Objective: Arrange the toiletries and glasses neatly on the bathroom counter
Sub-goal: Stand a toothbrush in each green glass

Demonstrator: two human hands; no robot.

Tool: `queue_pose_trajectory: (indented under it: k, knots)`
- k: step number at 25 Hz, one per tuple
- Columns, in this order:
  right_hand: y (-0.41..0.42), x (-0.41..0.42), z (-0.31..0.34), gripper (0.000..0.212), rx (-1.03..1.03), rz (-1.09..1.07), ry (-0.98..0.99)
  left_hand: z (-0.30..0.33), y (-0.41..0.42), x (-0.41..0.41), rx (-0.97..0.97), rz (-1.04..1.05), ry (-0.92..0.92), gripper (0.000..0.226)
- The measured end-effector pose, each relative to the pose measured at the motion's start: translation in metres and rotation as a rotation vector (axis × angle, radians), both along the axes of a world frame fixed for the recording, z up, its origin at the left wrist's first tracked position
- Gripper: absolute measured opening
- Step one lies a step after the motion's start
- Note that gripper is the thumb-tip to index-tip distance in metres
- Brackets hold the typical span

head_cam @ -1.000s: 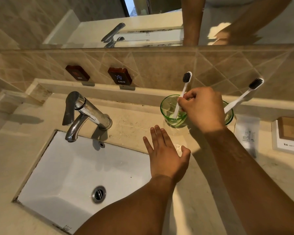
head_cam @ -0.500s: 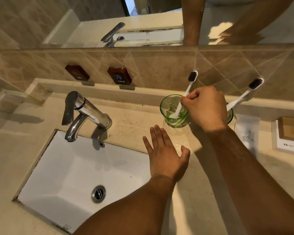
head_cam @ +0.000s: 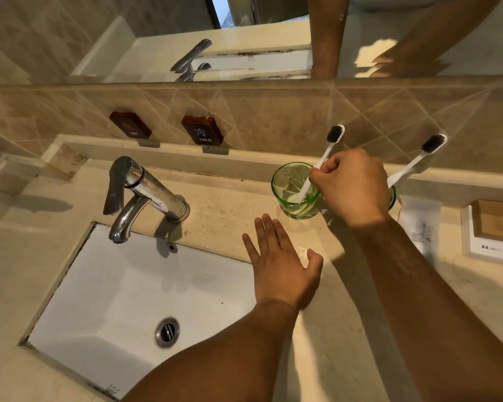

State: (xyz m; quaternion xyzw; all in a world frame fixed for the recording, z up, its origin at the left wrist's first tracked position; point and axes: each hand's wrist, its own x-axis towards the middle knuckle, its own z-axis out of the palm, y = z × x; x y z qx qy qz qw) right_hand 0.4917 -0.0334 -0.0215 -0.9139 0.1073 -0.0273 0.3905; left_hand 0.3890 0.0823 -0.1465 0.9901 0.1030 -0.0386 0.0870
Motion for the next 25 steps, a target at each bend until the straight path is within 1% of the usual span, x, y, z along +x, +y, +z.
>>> queue_pose_trajectory:
  k: [9,18,25]
  knots:
    - [-0.0013,-0.0005,-0.0011,0.022,0.000,-0.011,-0.003,-0.0023,0.0003,0.0007,0.002,0.003,0.000,0.092]
    - [-0.0025,-0.0014,0.0010,0.025,-0.051,-0.031,0.023,0.0011,-0.0003,-0.0002,-0.018,0.003,-0.006,0.091]
    - [-0.0050,-0.0046,0.0012,0.034,-0.037,-0.026,0.038,0.0012,-0.0004,-0.0007,-0.023,0.001,-0.002,0.091]
